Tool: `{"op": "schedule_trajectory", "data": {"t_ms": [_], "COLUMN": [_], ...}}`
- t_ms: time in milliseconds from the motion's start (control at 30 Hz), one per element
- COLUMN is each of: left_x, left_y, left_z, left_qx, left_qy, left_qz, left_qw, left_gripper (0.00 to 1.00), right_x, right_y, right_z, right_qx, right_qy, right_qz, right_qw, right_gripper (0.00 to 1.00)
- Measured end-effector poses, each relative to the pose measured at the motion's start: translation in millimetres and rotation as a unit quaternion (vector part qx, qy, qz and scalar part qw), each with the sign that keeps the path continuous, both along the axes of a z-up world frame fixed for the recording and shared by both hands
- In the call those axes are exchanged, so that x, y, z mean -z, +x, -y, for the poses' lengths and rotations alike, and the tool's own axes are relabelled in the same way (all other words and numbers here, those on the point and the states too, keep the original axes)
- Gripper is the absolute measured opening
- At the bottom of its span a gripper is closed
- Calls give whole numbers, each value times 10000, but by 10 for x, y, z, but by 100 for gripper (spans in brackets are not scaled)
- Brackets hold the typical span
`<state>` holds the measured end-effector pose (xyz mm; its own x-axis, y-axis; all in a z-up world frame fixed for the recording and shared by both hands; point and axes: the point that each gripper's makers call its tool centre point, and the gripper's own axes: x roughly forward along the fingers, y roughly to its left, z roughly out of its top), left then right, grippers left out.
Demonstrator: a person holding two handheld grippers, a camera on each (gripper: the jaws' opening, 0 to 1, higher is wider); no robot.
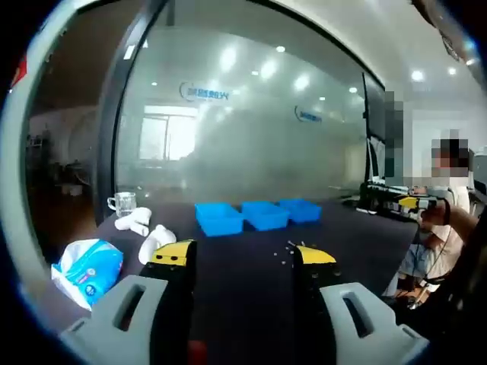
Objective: Sort the screws, nuts, and washers into the corresponding bins
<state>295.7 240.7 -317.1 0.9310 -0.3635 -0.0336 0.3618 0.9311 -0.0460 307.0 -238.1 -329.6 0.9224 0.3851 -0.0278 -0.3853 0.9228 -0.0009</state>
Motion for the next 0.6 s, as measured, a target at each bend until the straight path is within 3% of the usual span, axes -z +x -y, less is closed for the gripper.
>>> {"op": "schedule_trajectory", "data": {"t_ms": [600], "left_x": [-24], "left_y": [8], "left_z": [-5], "left_qx": [-21], "left_qy": [36], "left_qz": [11], "left_qw": [10000], "left_gripper": [51], "right_x": [-2], "right_y": [-4], "right_z": [15], "right_qx": [9], "right_qy": [-6], "right_qz": [4], "right_qw": [10000], "right_gripper": [46]}}
